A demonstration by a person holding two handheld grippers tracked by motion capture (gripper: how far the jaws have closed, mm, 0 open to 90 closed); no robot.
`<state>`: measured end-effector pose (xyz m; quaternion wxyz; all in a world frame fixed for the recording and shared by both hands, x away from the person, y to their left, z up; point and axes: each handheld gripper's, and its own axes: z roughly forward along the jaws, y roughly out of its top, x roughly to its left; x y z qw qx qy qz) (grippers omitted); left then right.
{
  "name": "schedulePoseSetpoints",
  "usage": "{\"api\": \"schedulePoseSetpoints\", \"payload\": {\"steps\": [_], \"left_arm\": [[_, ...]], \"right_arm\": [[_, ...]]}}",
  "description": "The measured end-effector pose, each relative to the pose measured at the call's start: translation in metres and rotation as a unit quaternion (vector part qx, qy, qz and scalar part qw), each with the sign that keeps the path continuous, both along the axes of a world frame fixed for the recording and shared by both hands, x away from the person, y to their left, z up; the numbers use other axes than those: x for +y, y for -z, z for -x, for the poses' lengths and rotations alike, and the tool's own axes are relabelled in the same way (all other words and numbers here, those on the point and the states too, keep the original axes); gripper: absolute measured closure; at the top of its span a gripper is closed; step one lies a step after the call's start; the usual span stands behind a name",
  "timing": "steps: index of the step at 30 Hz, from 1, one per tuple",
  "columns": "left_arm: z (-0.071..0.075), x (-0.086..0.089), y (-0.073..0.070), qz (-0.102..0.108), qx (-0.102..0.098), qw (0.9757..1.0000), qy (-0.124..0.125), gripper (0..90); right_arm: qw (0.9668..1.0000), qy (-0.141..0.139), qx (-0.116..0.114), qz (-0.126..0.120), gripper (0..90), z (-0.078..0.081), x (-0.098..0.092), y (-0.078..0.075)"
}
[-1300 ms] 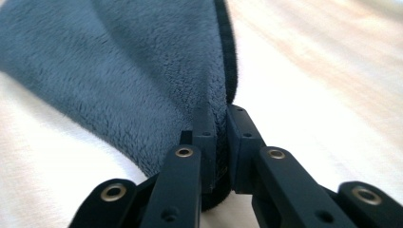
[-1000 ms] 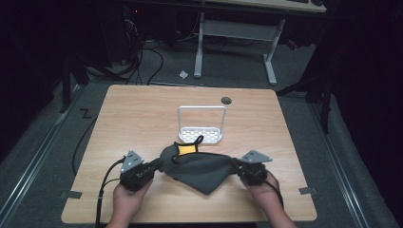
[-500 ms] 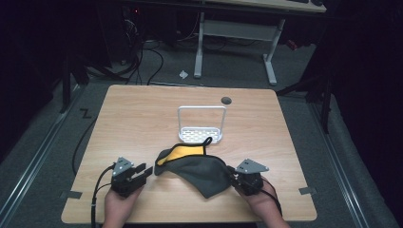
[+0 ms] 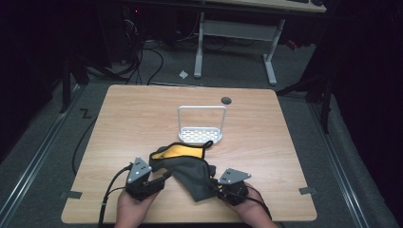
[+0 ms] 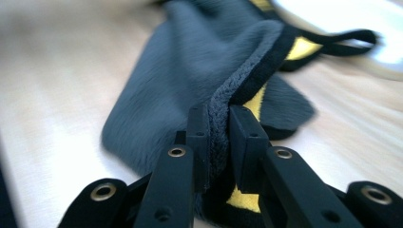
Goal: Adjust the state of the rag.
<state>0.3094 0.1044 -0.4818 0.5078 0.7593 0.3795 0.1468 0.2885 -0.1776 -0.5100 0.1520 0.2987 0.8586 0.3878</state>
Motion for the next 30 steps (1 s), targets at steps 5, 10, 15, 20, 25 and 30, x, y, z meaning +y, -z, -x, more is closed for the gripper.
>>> {"api": "schedulePoseSetpoints", "payload": {"steps": [5,10,15,20,25,30], "left_arm": [[-0.016,-0.037,0.011,0.035,0.064,0.9965,0.041,37.9],[-0.024,-0.067,0.031,-0.018,0.091,0.9948,0.044,36.0],[-0.022,-0.072,0.040,-0.055,0.081,0.9941,0.047,70.6],[-0.016,-0.068,0.035,-0.051,0.062,0.9951,0.058,78.2],[-0.008,-0.060,0.028,-0.042,0.049,0.9960,0.062,78.9],[0.001,-0.046,0.027,-0.047,0.038,0.9965,0.058,79.1]], "right_arm": [[0.9987,-0.045,0.013,0.018,79.1,0.006,0.023,0.011],[0.9984,-0.052,0.021,0.012,75.8,0.005,0.022,0.012],[0.9986,-0.047,0.023,-0.003,65.7,0.005,0.011,0.006],[0.9991,0.003,0.011,-0.042,64.4,-0.004,-0.017,-0.008],[0.9972,0.043,0.034,-0.051,56.9,-0.035,-0.014,-0.001],[0.9962,0.040,0.042,-0.065,56.2,-0.037,-0.011,0.001]]}}
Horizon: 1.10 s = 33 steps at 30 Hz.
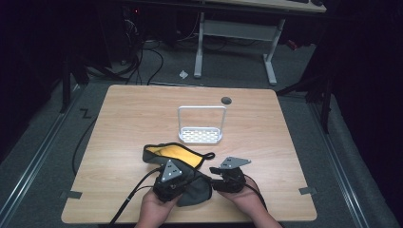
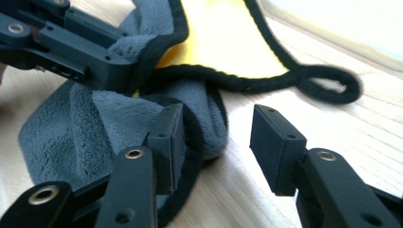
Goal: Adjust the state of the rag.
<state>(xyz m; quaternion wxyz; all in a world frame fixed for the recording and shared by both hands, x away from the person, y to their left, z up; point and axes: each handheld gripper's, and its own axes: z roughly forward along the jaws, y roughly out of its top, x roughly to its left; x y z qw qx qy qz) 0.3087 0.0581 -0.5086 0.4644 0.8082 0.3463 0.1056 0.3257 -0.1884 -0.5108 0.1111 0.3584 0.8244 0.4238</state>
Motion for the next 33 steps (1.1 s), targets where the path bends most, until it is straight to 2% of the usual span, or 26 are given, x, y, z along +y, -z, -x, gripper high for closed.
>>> {"api": "schedulePoseSetpoints", "payload": {"steps": [3,5,6,8,9,11,12,13,14,15,16,18,21,23,24,25,27,29,31,33], "left_arm": [[0.001,0.003,0.001,0.002,0.000,1.0000,-0.002,79.1],[0.002,0.004,0.002,0.008,-0.002,1.0000,-0.003,79.1],[0.003,0.004,0.002,0.009,-0.002,1.0000,-0.003,79.1],[0.003,0.005,0.002,0.014,-0.001,0.9999,-0.004,79.0],[0.003,0.005,0.002,0.014,-0.001,0.9999,-0.004,79.0],[0.003,0.007,0.000,0.018,-0.002,0.9998,-0.003,79.0],[0.003,0.007,0.000,0.018,-0.002,0.9998,-0.003,79.0],[0.003,0.007,0.000,0.021,-0.002,0.9998,-0.004,79.0],[0.004,0.010,-0.002,0.025,-0.002,0.9997,-0.004,79.0],[0.004,0.010,-0.002,0.025,-0.002,0.9997,-0.004,79.0],[0.007,0.013,-0.004,0.028,-0.006,0.9996,-0.004,79.1],[0.012,0.018,-0.008,0.031,-0.011,0.9995,-0.003,79.5],[0.019,0.026,-0.011,0.031,-0.013,0.9994,-0.003,79.6],[0.023,0.031,-0.008,0.038,-0.002,0.9993,-0.002,79.8],[0.023,0.031,-0.008,0.038,-0.002,0.9993,-0.002,79.9],[0.027,0.035,0.000,0.042,0.021,0.9989,0.007,80.1],[0.031,0.033,0.011,0.033,0.039,0.9986,0.012,81.3],[0.034,0.030,0.022,0.023,0.055,0.9981,0.019,82.1],[0.035,0.027,0.027,0.010,0.056,0.9982,0.020,81.5],[0.034,0.026,0.026,0.009,0.052,0.9984,0.017,76.9]], "right_arm": [[0.9995,0.017,-0.016,-0.023,57.1,0.006,-0.011,-0.011],[0.9991,0.026,-0.020,-0.025,57.7,0.006,-0.014,-0.013],[0.9993,0.026,-0.014,-0.022,57.6,0.005,-0.012,-0.011],[0.9997,0.009,0.011,-0.019,56.1,0.002,-0.001,-0.001],[0.9998,-0.005,0.018,-0.009,55.6,0.002,0.007,0.004],[0.9994,-0.023,0.022,0.015,55.6,0.005,0.021,0.012],[0.9994,-0.023,0.022,0.015,55.6,0.005,0.021,0.012],[0.9983,-0.033,0.019,0.044,67.7,0.006,0.031,0.019],[0.9982,-0.034,0.011,0.047,77.4,0.008,0.031,0.019],[0.9982,-0.034,0.011,0.047,77.4,0.008,0.031,0.019],[0.9978,-0.025,-0.001,0.062,80.9,0.008,0.028,0.014],[0.9973,-0.001,-0.014,0.072,81.2,0.007,0.017,0.010],[0.9959,0.051,-0.023,0.071,81.1,0.000,-0.015,0.006],[0.9926,0.086,-0.032,0.079,80.8,-0.006,-0.038,0.004],[0.9926,0.086,-0.032,0.079,80.8,-0.006,-0.038,0.004],[0.9897,0.114,-0.036,0.079,80.2,-0.011,-0.058,0.003],[0.9883,0.131,-0.031,0.072,79.8,-0.014,-0.074,0.002],[0.9841,0.156,-0.035,0.077,78.6,-0.019,-0.083,0.001],[0.9829,0.170,-0.034,0.062,76.5,-0.024,-0.090,0.000],[0.9819,0.177,-0.035,0.057,73.8,-0.026,-0.092,-0.002]]}}
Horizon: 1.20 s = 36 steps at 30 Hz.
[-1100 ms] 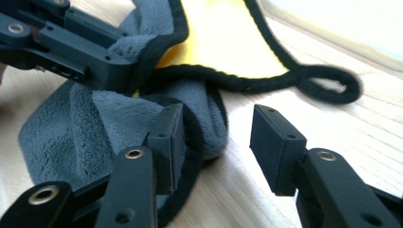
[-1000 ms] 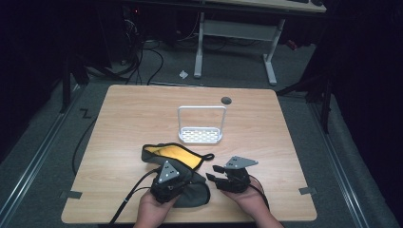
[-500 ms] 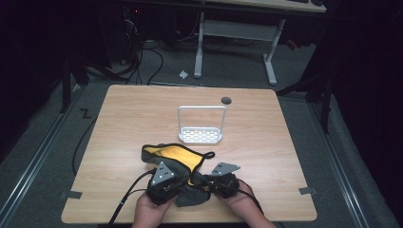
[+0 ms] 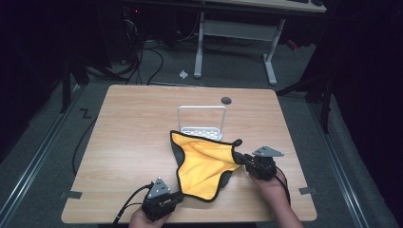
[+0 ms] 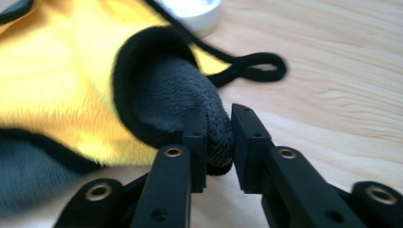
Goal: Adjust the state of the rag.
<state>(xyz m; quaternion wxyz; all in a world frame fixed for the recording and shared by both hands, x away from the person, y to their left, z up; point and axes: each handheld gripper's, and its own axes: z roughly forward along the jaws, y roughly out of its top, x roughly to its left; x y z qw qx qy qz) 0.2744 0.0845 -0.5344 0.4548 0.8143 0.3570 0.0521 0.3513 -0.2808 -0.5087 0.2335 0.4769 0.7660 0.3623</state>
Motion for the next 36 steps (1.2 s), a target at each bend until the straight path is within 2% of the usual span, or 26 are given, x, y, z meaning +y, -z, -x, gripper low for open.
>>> {"api": "schedulePoseSetpoints", "payload": {"steps": [1,2,3,5,7,8,10,11,12,13,14,17,19,22,24,25,27,29,31,36], "left_arm": [[-0.001,0.001,-0.002,0.002,-0.007,1.0000,-0.005,76.9],[-0.004,0.007,-0.007,0.012,-0.012,0.9997,-0.018,71.3],[-0.006,0.011,-0.009,0.016,-0.014,0.9994,-0.026,68.8],[-0.011,0.019,-0.014,0.017,-0.028,0.9985,-0.043,68.5],[-0.023,0.022,-0.019,0.020,-0.037,0.9978,-0.050,67.1],[-0.032,0.020,-0.021,0.015,-0.041,0.9976,-0.053,66.1],[-0.052,0.013,-0.024,0.003,-0.039,0.9979,-0.051,64.6],[-0.062,0.007,-0.025,0.000,-0.042,0.9976,-0.055,64.2],[-0.062,0.007,-0.025,0.000,-0.042,0.9976,-0.055,64.3],[-0.081,-0.007,-0.027,-0.008,-0.048,0.9976,-0.048,64.6],[-0.089,-0.015,-0.028,-0.018,-0.053,0.9975,-0.043,65.2],[-0.108,-0.034,-0.025,-0.047,-0.055,0.9967,-0.035,69.0],[-0.116,-0.041,-0.019,-0.066,-0.047,0.9962,-0.033,73.2],[-0.118,-0.044,-0.011,-0.087,-0.037,0.9950,-0.034,79.1],[-0.115,-0.044,-0.007,-0.106,-0.038,0.9931,-0.032,81.5],[-0.114,-0.043,-0.005,-0.114,-0.039,0.9922,-0.031,83.0],[-0.110,-0.038,-0.003,-0.106,-0.044,0.9928,-0.034,84.7],[-0.104,-0.032,-0.002,-0.102,-0.045,0.9930,-0.037,86.3],[-0.096,-0.024,-0.002,-0.103,-0.049,0.9928,-0.039,86.7],[-0.061,0.001,0.000,-0.090,-0.042,0.9939,-0.048,87.2]], "right_arm": [[1.0000,0.000,0.000,0.000,73.8,0.000,0.000,0.000],[0.9998,-0.001,-0.011,-0.015,67.9,0.004,0.000,-0.005],[0.9997,-0.002,-0.017,-0.018,64.9,0.006,-0.001,-0.008],[0.9993,-0.004,-0.029,-0.025,63.1,0.013,0.000,-0.015],[0.9986,-0.011,-0.044,-0.027,62.2,0.021,0.001,-0.022],[0.9984,-0.017,-0.045,-0.028,62.7,0.025,0.003,-0.024],[0.9979,-0.033,-0.049,-0.027,64.9,0.034,0.008,-0.026],[0.9979,-0.040,-0.043,-0.028,65.7,0.038,0.010,-0.026],[0.9979,-0.046,-0.039,-0.025,67.2,0.042,0.013,-0.025],[0.9978,-0.051,-0.036,-0.024,68.0,0.045,0.015,-0.025],[0.9978,-0.054,-0.029,-0.026,68.2,0.048,0.016,-0.023],[0.9976,-0.061,-0.003,-0.031,67.0,0.052,0.018,-0.013],[0.9976,-0.064,0.000,-0.028,65.3,0.052,0.021,-0.010],[0.9962,-0.079,-0.020,-0.031,66.9,0.051,0.033,-0.015],[0.9946,-0.096,-0.014,-0.038,67.2,0.048,0.044,-0.016],[0.9942,-0.103,-0.010,-0.028,67.2,0.045,0.051,-0.013],[0.9940,-0.109,0.014,0.000,64.9,0.040,0.061,-0.004],[0.9932,-0.111,0.035,0.007,58.8,0.038,0.061,0.002],[0.9932,-0.109,0.039,0.013,54.3,0.040,0.057,0.005],[0.9942,-0.094,0.047,0.020,54.2,0.042,0.047,0.009]]}}
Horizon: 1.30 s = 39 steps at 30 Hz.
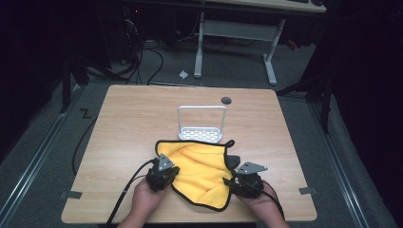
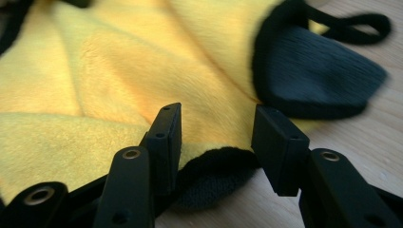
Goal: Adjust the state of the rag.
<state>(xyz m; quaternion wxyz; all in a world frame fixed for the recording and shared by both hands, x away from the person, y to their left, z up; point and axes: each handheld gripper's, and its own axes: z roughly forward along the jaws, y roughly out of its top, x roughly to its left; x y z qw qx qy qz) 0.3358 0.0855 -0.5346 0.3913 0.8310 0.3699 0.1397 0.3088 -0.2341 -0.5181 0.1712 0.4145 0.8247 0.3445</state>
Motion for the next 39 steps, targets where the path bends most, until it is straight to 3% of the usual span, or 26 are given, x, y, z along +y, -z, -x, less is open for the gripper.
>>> {"api": "schedulePoseSetpoints", "payload": {"steps": [4,5,6,10,12,14,16,17,19,21,23,26,27,28,29,32,37,39], "left_arm": [[0.031,0.013,0.002,0.013,0.005,0.9999,0.002,87.6],[0.031,0.013,0.002,0.013,0.005,0.9999,0.002,87.7],[0.040,0.015,0.002,0.024,0.015,0.9996,0.006,87.7],[0.045,0.014,0.000,0.019,0.024,0.9995,0.013,87.5],[0.044,0.012,-0.003,0.017,0.031,0.9993,0.011,85.5],[0.040,0.013,-0.011,0.021,0.020,0.9995,0.006,78.7],[0.032,0.014,-0.024,0.031,0.001,0.9995,0.002,75.9],[0.032,0.014,-0.024,0.031,0.001,0.9995,0.002,73.4],[0.012,0.014,-0.042,0.050,-0.012,0.9986,-0.012,66.7],[-0.004,0.013,-0.049,0.049,-0.017,0.9983,-0.024,61.7],[-0.020,0.012,-0.052,0.040,-0.020,0.9982,-0.039,57.2],[-0.043,0.015,-0.045,0.018,-0.006,0.9981,-0.059,51.6],[-0.043,0.015,-0.045,0.018,-0.006,0.9981,-0.059,50.8],[-0.053,0.015,-0.034,-0.004,0.015,0.9977,-0.066,49.5],[-0.056,0.016,-0.028,-0.015,0.024,0.9974,-0.066,48.7],[-0.059,0.017,-0.015,-0.029,0.048,0.9964,-0.064,53.9],[-0.051,0.023,-0.009,-0.018,0.044,0.9976,-0.051,78.6],[-0.046,0.026,-0.008,-0.018,0.040,0.9979,-0.049,81.4]], "right_arm": [[0.9996,0.013,-0.006,0.023,54.1,-0.003,-0.005,0.001],[0.9996,0.013,-0.006,0.023,54.1,-0.003,-0.005,0.001],[0.9991,0.024,-0.008,0.034,55.4,-0.005,-0.009,0.000],[0.9983,0.042,-0.004,0.041,57.3,-0.008,-0.019,0.001],[0.9971,0.065,-0.002,0.041,62.7,-0.009,-0.031,-0.001],[0.9961,0.079,-0.006,0.040,63.0,-0.008,-0.038,-0.003],[0.9967,0.078,-0.015,0.017,63.6,-0.007,-0.043,-0.007],[0.9969,0.077,-0.015,-0.002,63.8,-0.007,-0.043,-0.009],[0.9969,0.070,-0.024,-0.027,64.3,-0.008,-0.039,-0.013],[0.9975,0.057,-0.023,-0.033,64.7,-0.011,-0.031,-0.014],[0.9986,0.045,-0.011,-0.027,64.7,-0.014,-0.022,-0.011],[0.9995,0.027,0.006,-0.012,64.7,-0.014,-0.012,-0.004],[0.9995,0.027,0.006,-0.012,64.7,-0.014,-0.012,-0.004],[0.9997,0.021,0.009,0.004,64.0,-0.011,-0.008,-0.001],[0.9997,0.021,0.003,0.013,63.8,-0.009,-0.007,-0.001],[0.9994,0.032,0.000,0.013,63.6,-0.007,-0.013,-0.003],[0.9990,0.028,0.032,0.011,63.8,-0.010,-0.019,0.003],[0.9990,0.019,0.039,0.013,63.7,-0.009,-0.018,0.004]]}}
